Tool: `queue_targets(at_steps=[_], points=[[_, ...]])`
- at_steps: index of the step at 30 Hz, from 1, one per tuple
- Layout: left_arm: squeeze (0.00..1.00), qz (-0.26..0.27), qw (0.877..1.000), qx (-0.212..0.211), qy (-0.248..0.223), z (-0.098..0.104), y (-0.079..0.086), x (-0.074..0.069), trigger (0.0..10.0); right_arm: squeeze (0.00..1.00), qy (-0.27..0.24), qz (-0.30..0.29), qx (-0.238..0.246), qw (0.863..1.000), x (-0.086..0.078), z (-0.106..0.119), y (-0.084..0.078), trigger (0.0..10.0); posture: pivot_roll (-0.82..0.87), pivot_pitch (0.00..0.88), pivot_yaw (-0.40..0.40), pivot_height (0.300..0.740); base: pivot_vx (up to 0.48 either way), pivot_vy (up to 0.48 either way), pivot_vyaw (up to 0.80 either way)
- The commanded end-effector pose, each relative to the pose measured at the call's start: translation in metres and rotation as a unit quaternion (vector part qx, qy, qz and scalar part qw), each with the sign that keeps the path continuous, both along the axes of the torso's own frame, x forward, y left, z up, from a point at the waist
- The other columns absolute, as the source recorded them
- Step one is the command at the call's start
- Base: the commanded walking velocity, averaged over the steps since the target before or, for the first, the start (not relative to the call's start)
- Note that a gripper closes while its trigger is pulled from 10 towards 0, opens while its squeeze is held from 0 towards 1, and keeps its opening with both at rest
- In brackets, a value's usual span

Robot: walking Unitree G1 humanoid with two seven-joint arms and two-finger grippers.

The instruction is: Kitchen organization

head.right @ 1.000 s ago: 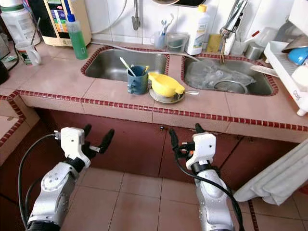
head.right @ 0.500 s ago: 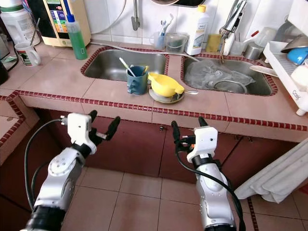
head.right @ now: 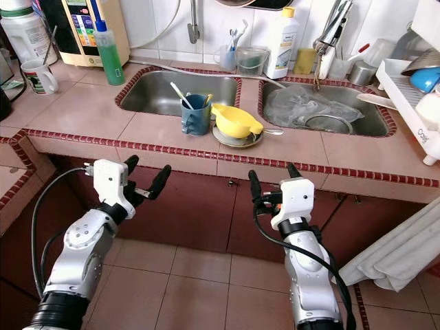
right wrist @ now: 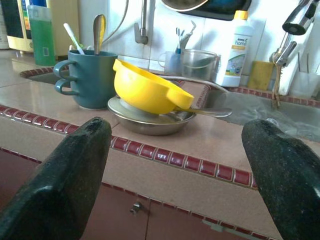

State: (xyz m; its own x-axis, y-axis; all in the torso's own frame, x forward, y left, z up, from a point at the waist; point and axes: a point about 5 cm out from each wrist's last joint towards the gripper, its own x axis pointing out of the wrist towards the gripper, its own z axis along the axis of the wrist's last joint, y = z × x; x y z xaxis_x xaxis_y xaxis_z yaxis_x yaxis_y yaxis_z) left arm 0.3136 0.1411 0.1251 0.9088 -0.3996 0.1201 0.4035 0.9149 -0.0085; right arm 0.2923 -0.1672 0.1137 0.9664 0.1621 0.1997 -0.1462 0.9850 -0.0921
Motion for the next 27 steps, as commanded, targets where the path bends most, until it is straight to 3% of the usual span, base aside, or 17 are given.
queue_targets(at_steps=[1, 9, 11, 18, 27], points=[[0.0, -0.006, 1.0, 0.001, -0.012, 0.003, 0.003, -0.003, 10.0, 0.0, -0.011, 0.003, -0.003, 1.0, -0.001, 0.005, 0.0, 10.0, -0.03, 0.0, 0.012, 0.74, 0.251, 0.0, 0.0], [0.0, 0.004, 1.0, 0.004, -0.012, 0.004, 0.018, -0.009, 10.0, 0.0, -0.012, 0.0, -0.011, 1.0, -0.014, 0.001, -0.006, 10.0, -0.03, 0.0, 0.009, 0.74, 0.261, 0.0, 0.0], [0.0, 0.008, 1.0, -0.007, -0.023, 0.014, 0.02, -0.009, 10.0, 0.0, -0.03, -0.007, -0.014, 0.999, -0.015, 0.013, -0.011, 10.0, -0.03, 0.0, 0.01, 0.74, 0.264, 0.0, 0.0], [0.0, 0.0, 1.0, 0.0, -0.027, 0.017, 0.02, -0.013, 10.0, 0.0, -0.039, -0.018, -0.017, 0.999, -0.017, 0.02, -0.019, 10.0, -0.03, 0.0, 0.006, 0.74, 0.267, 0.0, 0.0], [0.0, -0.002, 1.0, -0.006, -0.018, 0.015, 0.018, -0.022, 10.0, 0.0, -0.027, -0.016, -0.011, 0.999, -0.024, 0.016, -0.012, 10.0, -0.03, 0.0, 0.0, 0.74, 0.267, 0.0, 0.0]])
